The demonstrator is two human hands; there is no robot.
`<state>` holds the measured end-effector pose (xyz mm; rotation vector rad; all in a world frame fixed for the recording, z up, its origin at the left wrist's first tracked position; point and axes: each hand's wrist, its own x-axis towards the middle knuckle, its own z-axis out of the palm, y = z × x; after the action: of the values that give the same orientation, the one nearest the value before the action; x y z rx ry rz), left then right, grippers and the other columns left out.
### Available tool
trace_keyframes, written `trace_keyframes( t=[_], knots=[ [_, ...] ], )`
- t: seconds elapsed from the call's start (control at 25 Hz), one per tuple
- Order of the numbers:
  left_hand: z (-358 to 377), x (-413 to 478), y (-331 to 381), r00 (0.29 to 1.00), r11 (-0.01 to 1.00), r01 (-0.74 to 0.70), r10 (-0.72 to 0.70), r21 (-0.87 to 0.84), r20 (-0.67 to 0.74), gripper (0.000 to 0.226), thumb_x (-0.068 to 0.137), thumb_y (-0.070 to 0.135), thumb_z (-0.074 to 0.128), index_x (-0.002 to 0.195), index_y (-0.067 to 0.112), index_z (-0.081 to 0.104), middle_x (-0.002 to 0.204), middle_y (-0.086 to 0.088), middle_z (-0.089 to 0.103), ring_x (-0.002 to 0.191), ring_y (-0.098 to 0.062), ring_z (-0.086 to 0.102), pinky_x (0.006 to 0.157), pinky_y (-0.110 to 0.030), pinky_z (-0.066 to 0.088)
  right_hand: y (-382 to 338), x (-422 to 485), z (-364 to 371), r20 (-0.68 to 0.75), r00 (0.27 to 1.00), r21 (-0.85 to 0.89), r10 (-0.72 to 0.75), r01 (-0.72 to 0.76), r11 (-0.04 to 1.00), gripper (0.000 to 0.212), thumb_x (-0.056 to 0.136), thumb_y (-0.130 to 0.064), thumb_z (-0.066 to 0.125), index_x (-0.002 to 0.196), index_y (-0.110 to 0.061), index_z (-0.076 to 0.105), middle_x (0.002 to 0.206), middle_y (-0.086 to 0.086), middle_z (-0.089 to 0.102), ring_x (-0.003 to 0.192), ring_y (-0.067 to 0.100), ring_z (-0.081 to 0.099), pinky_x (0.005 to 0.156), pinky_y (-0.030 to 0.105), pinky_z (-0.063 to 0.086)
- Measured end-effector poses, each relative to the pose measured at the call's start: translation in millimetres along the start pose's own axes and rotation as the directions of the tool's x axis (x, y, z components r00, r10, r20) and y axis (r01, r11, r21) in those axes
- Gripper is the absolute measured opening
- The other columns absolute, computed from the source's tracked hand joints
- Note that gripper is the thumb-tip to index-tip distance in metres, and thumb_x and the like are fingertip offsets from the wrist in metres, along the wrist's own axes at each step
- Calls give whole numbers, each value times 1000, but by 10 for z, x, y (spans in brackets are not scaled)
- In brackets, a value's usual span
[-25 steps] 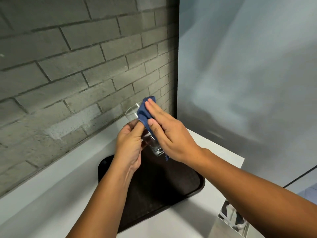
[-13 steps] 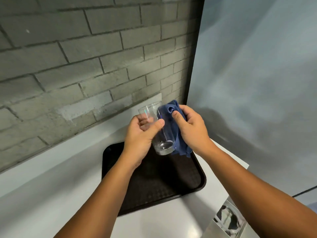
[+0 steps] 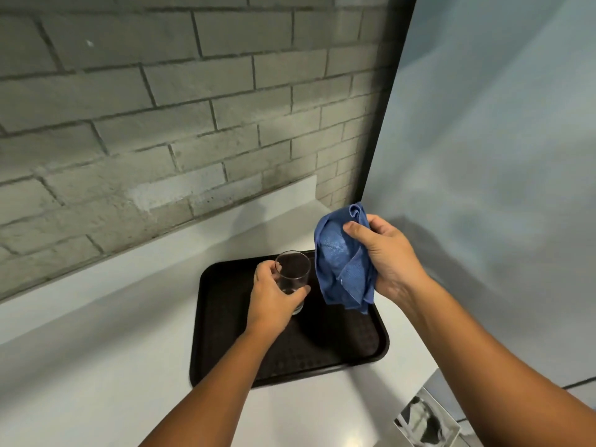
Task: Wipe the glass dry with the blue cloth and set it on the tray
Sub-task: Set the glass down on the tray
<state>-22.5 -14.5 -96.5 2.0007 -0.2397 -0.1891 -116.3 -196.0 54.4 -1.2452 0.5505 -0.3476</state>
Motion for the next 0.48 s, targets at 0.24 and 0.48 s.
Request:
trace_keyframes(
  t=[0.24,0.48],
  knots=[
    [75,-43,-106,999,1000,17,-17,-9,-37,75,75,29,106,127,24,53,135,-1,61,112,-12,71,95,-30,59,-41,-27,105,58,996,-5,-71,72,997,11,99,-12,74,106,-19,77,101,7,84,88,18,80,83,37,66],
    [-15,-107,-84,997,999,43,-44,11,58,110,77,36,105,165,16,43,167,-7,48,147,-26,60,118,-36,51,-53,-36,147,100,969,-282,-224,243,928,12,101,-16,73,110,-23,77,109,7,83,106,28,80,92,47,66]
  ],
)
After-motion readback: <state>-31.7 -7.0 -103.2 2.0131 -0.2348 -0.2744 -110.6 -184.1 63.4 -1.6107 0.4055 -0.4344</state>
